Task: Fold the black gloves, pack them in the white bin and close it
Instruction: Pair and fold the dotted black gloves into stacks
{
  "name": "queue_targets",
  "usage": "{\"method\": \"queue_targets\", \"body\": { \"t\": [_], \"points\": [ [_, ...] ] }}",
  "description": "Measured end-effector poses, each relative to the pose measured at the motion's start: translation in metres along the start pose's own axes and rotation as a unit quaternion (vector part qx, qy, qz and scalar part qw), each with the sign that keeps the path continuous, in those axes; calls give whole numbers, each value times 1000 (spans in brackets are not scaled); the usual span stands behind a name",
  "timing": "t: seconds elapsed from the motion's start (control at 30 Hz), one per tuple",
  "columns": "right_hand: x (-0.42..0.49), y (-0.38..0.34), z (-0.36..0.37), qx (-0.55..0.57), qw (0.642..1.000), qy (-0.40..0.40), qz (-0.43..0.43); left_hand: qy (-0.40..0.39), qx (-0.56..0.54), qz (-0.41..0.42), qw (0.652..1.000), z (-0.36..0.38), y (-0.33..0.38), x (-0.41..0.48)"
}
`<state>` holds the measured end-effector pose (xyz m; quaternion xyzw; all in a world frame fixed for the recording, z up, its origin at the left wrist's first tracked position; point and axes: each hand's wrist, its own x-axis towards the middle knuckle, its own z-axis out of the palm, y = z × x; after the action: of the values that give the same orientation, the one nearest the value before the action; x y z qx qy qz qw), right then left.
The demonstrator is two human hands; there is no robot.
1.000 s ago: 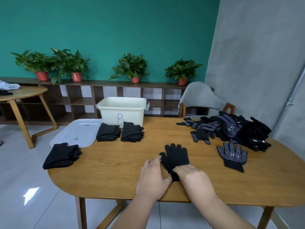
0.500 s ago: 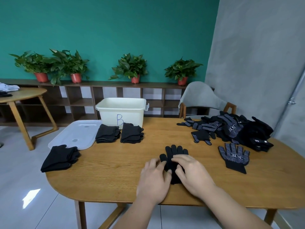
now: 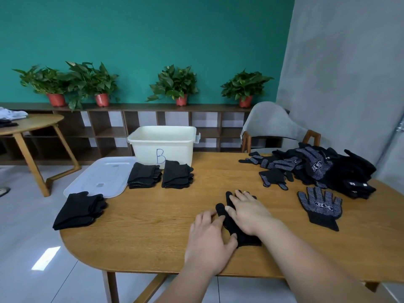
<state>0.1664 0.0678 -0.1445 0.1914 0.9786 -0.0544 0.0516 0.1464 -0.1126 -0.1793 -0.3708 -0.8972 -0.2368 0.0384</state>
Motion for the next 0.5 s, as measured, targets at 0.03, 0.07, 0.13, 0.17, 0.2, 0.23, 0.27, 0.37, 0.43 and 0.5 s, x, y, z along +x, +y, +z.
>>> {"method": "queue_targets", "body": {
  "t": [0.03,0.07,0.13,0.17,0.2,0.23,0.27,0.37,0.43,0.5],
  "points": [
    [2,-2,3,2,1000,12,10,0,-1,-1,1000,0,0,0],
    [3,-3,7,9,1000,19,14,0,-2,-1,1000,0,0,-1],
    [5,-4,16,20,999,24,17,0,-5,1,1000,0,-1,-1],
    [6,-2,19,21,999,28,21,1,-8,3,1000,0,-1,-1],
    [8,0,20,22,999,31,27,2,-12,5,1000,-1,0,-1],
    [10,3,20,20,999,31,33,3,-17,6,1000,-2,0,-1],
    [12,5,18,18,999,26,37,4,-24,6,1000,-3,0,-1],
    [11,8,18,19,999,21,40,4,-37,9,999,-5,2,-3],
    [5,6,19,19,999,27,39,1,-37,11,999,-6,2,-4],
    [-5,3,23,16,999,28,31,-2,-31,16,999,-6,2,-3]
  ]
}}
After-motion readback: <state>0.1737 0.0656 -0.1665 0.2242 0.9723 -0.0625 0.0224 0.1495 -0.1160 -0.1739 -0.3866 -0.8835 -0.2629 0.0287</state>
